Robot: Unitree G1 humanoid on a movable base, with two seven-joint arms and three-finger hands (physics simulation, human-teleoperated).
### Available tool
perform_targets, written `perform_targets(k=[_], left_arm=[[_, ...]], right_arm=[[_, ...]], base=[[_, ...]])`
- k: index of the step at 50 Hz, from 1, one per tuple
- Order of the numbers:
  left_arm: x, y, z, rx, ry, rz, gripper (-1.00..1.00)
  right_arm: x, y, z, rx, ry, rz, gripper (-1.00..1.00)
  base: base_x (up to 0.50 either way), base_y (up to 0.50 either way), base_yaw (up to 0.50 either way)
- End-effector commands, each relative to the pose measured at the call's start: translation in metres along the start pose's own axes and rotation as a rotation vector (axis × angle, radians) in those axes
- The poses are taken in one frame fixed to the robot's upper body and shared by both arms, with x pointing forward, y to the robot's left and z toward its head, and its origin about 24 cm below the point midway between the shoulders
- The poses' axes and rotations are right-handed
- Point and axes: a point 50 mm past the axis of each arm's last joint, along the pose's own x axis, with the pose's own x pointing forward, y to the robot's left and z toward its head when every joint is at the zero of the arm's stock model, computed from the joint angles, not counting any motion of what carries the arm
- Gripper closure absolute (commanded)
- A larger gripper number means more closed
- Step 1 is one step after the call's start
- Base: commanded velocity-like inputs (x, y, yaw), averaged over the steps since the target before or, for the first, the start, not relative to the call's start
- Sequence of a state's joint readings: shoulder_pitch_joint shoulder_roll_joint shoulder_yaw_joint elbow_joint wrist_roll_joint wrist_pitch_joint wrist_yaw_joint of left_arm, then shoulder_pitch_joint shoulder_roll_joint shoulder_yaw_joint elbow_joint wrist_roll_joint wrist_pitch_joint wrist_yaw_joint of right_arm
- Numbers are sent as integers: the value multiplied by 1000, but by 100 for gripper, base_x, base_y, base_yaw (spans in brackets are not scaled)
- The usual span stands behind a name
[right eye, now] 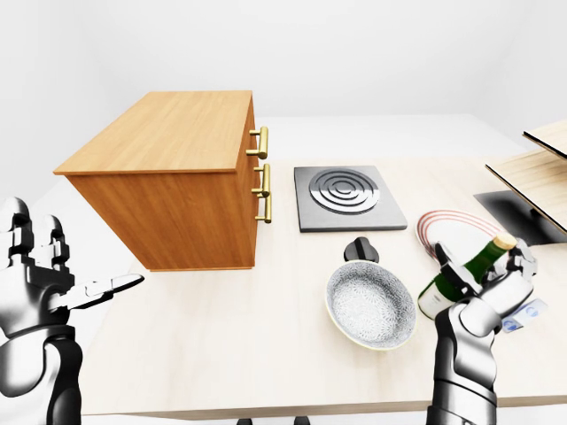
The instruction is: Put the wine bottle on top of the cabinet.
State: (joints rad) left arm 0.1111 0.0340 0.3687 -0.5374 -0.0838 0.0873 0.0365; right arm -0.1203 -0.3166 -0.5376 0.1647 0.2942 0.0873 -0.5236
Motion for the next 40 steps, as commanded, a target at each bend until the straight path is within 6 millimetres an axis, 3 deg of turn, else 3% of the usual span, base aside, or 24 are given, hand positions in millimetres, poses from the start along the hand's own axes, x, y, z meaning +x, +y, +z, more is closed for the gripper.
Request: perform_targets(k=[1,40], left_arm=[[0,0,-1,2,3,0,-100],[0,-1,0,4,1,-4,-100]], right_arm=[[0,-1,-5,-9,21,-2,84],[0,-11,0,12,3,-27,85]], base=[[0,0,0],[0,0,0]])
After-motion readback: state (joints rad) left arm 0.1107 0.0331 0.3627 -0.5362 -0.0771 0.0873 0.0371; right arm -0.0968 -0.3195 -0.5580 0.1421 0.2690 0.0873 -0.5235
